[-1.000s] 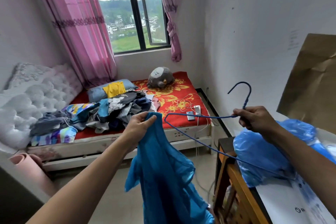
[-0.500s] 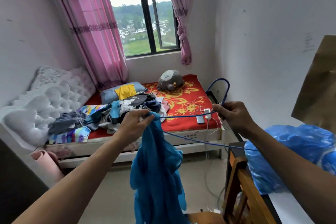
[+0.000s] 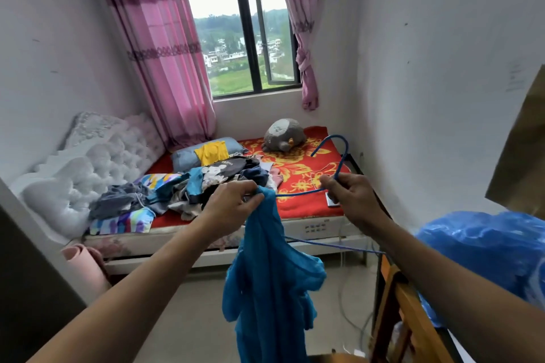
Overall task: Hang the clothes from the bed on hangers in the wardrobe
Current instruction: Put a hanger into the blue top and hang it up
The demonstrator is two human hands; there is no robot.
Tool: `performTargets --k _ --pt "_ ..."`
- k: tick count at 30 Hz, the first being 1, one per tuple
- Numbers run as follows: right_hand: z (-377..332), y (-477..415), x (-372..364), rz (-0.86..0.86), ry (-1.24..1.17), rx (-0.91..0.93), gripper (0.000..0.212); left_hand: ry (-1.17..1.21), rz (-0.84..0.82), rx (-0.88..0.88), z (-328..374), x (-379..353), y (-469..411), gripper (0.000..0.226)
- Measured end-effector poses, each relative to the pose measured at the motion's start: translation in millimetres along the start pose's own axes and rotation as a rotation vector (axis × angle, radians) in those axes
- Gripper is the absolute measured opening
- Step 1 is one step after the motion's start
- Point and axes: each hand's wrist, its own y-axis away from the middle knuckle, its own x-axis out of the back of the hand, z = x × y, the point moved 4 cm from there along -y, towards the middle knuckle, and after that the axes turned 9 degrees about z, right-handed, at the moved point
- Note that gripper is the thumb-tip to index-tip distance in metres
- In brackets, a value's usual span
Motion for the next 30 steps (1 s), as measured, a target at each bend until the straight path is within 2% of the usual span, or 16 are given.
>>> performTargets --k 3,5,7,8,10,12,13,14,17,18,20,22,24,27,28,30 --pt "3.4 5.0 -8.5 -0.011 -0.020 -0.035 0.034 -0.336 -0.051 -0.100 2.4 -5.1 3.3 0.016" --pt "11.8 7.6 -10.6 -0.032 0.029 -0.026 0.033 -0.416 -0.066 -0.098 2.1 -9.0 6.4 0.016" --pt "22.2 10.6 -7.9 -0.011 0.199 0.032 0.028 -0.453 -0.042 -0.068 -1.3 -11.4 10.3 0.022" --pt "26.2 14.6 -3.2 0.050 0.336 0.118 0.031 -0.454 -0.033 -0.048 -4.6 -11.5 12.4 0.027" --pt "25.2 31.8 6.0 0.193 0.526 0.409 0.032 -0.399 -0.017 0.019 -14.9 -9.2 15.0 0.035" --pt "26.1 58.4 2.6 0.178 0.584 0.595 0.031 -0.271 0.022 0.106 -26.6 -3.9 14.4 0.031" --pt "32.0 69.4 -4.2 0.106 0.633 0.574 0.034 -0.189 0.039 0.138 -32.2 -1.3 12.5 0.025" --pt "42.0 76.1 -13.4 0.004 0.721 0.464 0.039 -0.101 0.056 0.164 -37.0 1.4 10.0 0.019" --pt "85.8 81.5 -37.2 -0.254 0.912 -0.124 0.057 0.096 0.078 0.202 -37.0 7.8 4.7 0.014" --pt "97.8 80.5 -40.9 -0.282 0.858 -0.355 0.061 0.133 0.076 0.195 -33.2 8.4 3.9 0.013" --pt "113.7 80.5 -52.0 -0.281 0.522 -0.830 0.072 0.183 0.082 0.181 -26.7 10.9 5.0 0.014" --pt "120.4 80.3 -65.8 -0.246 0.208 -1.109 0.087 0.186 0.085 0.156 -24.1 13.0 8.2 0.020" --pt "119.1 73.3 -78.7 -0.148 0.087 -1.190 0.083 0.166 0.087 0.134 -29.0 15.2 12.5 0.031" --pt "118.6 63.5 -93.9 -0.030 0.057 -1.135 0.036 0.181 0.099 0.113 -40.2 17.7 20.1 0.060" --pt "116.0 63.7 -99.0 -0.035 0.047 -1.134 0.020 0.186 0.114 0.111 -44.0 19.7 21.4 0.064" --pt "116.8 64.8 -106.9 -0.041 -0.058 -1.165 0.007 0.118 0.158 0.109 -56.6 27.4 21.7 0.058"
